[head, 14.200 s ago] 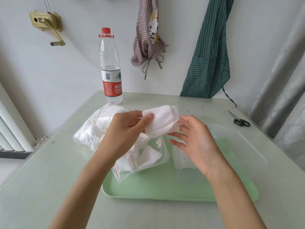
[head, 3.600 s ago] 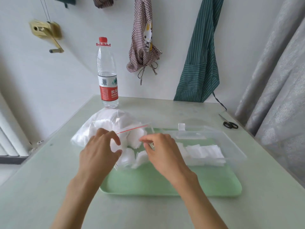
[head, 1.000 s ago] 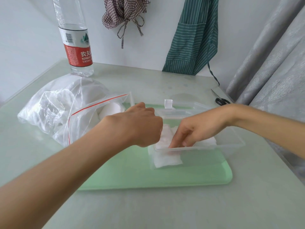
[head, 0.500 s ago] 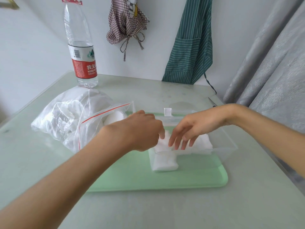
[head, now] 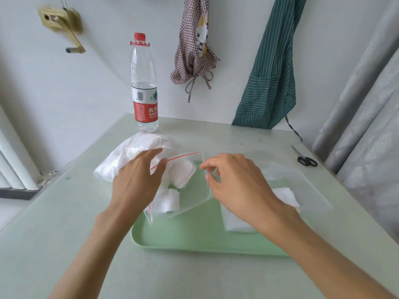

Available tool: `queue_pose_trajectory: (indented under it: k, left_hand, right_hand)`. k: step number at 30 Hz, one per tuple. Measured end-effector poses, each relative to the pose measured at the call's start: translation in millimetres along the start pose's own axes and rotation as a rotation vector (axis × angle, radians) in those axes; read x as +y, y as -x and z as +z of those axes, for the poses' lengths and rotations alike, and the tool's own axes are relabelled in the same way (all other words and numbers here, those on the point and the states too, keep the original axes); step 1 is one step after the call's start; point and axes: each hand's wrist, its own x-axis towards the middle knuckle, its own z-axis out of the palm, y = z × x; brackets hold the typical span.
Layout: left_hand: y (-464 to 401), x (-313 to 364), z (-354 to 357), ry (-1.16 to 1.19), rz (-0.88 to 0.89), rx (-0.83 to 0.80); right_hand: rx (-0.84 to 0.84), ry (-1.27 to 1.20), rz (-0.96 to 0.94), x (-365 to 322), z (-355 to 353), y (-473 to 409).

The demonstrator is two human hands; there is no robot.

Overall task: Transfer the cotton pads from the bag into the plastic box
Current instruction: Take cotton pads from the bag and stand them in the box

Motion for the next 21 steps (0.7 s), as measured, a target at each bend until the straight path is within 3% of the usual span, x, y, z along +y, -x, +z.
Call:
queue_pose_trajectory:
  k: [2,5,8,11,13,18,21]
  left_hand:
    - [-7,-1,4,-0.014,0.007,0.054]
    - [-15,2,7,-0.096,0.031,0.059]
    - [-19,6,2,-0.162,0.069,0.034]
    - [-29,7,-7,-0.294,0.280,0.055]
    - [-44,9,-9,-0.405,0.424,-0.039]
    - [-66,11,5,-0.476,0.300,-0.308]
    - [-60,7,11,-0.414,0.274,-0.142]
  right_hand:
    - [-0.077,-0.126,0.062,-9,24,-4]
    - [-0.268,-0.621,0.307,-21,44,-10]
    - [-0.277,-0.924,0.539,-19,55,-16]
    - [-0.214,-0.842,0.532,-11,57,-16]
    - [-0.222,-0.823,0.478,-14,53,-17]
    - [-0.002,-0.353,0.222,-12,34,-7]
    - [-0.083,-0.271,0.267,-5,29,-8]
